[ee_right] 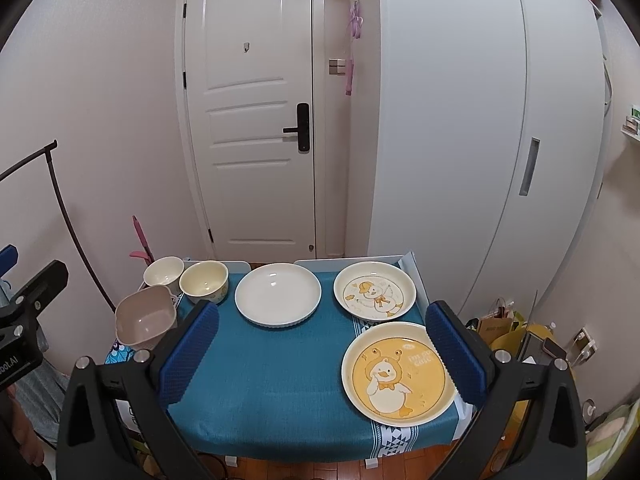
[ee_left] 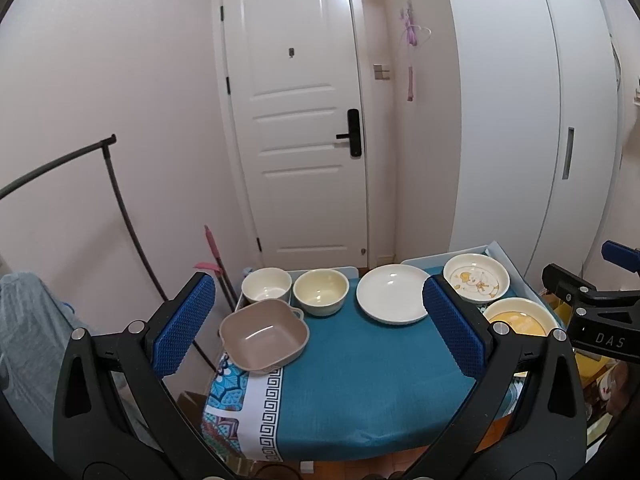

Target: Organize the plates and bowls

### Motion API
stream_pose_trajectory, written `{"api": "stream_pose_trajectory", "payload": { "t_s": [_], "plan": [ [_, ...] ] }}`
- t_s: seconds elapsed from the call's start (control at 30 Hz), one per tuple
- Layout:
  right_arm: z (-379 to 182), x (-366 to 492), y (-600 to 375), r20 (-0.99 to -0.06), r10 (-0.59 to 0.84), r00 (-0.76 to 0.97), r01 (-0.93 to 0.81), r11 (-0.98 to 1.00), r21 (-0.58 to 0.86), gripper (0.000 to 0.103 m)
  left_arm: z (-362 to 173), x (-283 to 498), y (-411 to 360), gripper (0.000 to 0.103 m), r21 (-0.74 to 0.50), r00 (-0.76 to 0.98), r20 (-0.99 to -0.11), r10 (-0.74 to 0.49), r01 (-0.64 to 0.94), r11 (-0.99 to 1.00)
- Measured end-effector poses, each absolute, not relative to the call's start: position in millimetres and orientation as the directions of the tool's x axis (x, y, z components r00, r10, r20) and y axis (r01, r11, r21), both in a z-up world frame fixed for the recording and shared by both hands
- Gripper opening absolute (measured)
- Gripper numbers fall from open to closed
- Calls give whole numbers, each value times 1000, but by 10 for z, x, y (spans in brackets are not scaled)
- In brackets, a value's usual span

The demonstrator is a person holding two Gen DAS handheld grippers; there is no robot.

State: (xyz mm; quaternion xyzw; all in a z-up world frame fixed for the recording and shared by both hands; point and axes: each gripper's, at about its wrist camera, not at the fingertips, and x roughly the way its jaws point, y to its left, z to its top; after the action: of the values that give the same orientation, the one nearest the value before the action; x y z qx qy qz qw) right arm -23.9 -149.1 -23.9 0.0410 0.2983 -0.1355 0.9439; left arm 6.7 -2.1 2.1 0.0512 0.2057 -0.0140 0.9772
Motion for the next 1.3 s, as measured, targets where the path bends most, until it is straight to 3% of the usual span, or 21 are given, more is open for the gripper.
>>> {"api": "stream_pose_trajectory", "payload": {
  "t_s": [1.3],
  "plan": [
    [-231, -183, -1435, -581, -229, 781, 273, 962, -12, 103, -21, 103, -36, 103, 91, 918, -395, -7, 47, 995]
  ]
}}
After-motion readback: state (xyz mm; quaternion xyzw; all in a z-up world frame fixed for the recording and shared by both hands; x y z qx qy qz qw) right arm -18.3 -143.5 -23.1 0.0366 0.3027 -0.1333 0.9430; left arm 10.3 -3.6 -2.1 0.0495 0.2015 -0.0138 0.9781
